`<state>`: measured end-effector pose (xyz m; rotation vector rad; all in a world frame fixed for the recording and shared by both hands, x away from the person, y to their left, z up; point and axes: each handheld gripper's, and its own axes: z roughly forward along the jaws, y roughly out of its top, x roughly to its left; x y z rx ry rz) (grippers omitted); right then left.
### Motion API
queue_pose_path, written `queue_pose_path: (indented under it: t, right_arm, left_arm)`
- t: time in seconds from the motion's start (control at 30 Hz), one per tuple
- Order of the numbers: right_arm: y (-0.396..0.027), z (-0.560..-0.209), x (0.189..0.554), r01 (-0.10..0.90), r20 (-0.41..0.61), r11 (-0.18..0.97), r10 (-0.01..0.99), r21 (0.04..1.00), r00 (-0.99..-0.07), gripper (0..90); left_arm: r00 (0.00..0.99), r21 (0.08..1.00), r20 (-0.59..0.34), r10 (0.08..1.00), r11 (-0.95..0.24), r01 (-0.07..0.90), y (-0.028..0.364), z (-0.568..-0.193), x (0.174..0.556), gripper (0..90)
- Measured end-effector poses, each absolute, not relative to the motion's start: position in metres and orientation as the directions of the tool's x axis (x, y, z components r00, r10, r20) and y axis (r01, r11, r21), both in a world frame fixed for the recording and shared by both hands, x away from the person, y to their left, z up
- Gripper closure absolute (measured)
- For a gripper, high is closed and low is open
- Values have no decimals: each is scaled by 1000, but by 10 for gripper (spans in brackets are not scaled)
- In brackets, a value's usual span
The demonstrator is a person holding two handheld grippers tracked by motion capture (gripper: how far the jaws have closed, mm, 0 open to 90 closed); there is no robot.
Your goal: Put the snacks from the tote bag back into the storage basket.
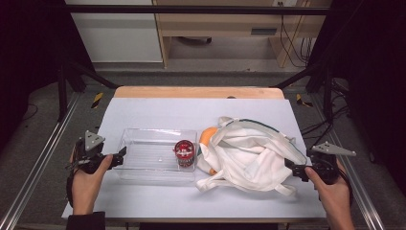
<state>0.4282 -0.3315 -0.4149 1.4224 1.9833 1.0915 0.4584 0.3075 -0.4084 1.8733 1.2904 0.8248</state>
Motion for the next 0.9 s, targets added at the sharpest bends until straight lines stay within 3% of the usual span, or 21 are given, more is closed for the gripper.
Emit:
queue_pose_path:
  t: [0.9]
  right_arm:
    - [-340, -439, 403, 537, 126, 75, 936, 840, -328, 64]
  left_arm:
    - [307, 847, 80, 948, -227, 480, 308, -424, 462, 45]
